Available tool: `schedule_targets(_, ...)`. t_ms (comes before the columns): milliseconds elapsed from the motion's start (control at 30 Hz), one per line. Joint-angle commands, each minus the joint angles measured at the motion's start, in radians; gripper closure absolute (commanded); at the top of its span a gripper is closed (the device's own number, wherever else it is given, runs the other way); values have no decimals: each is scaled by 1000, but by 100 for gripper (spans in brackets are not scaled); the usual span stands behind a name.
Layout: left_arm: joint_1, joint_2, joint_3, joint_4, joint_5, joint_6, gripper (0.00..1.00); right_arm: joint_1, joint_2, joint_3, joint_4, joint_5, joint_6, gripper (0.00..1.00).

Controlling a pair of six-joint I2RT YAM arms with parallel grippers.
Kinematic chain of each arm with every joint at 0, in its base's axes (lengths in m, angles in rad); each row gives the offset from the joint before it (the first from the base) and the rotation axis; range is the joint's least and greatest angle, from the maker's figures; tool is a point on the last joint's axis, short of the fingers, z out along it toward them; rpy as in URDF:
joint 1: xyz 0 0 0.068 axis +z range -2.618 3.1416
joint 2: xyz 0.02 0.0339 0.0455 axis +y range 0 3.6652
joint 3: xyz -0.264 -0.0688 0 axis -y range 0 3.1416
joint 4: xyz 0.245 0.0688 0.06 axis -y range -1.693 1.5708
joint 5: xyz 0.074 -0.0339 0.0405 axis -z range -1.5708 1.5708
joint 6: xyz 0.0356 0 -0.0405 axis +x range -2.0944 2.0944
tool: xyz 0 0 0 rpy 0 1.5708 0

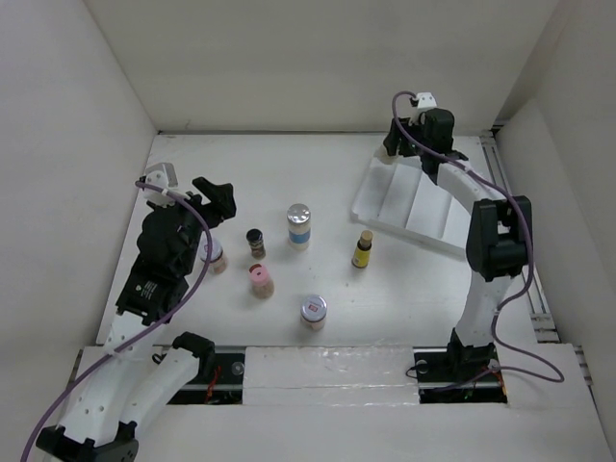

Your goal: Organize the condiment bottles

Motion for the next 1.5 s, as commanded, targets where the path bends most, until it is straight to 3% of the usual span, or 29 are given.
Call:
schedule_targets(0, 4, 4, 11, 43, 13, 3, 26, -5, -1, 34, 108, -80, 25, 53)
schedule_targets(333, 4, 24, 11, 53, 22, 3, 26, 4, 101, 82, 88, -38, 14, 53)
schedule_targets(467, 4, 24, 11, 53, 22, 3, 27, 13, 129, 119, 57, -4, -6, 43)
schedule_targets(600, 4, 24, 11, 53, 22, 3, 27, 33, 141, 150, 28, 25, -24, 19)
schedule_targets(733, 4, 15, 11, 53, 22, 3, 27, 51, 63, 133, -2, 47, -24, 10)
schedule_targets(800, 4, 15, 11, 53, 22, 3, 27, 64, -27, 104, -2, 67, -47, 10)
schedule_targets(867, 4, 15, 11, 53, 22, 3, 27, 94, -123, 52, -2, 76, -47, 9)
schedule_targets(1033, 4, 15, 11, 42, -1, 3, 27, 247, -268, -97, -2, -118, -102, 10)
schedule_targets(1167, 4, 15, 11, 42, -1, -7, 21, 458, -325, -200, -18, -123, -161, 0)
schedule_targets(1467, 4, 27, 21, 42, 8, -7, 9, 570, -328, -268, -127, -128, -190, 0)
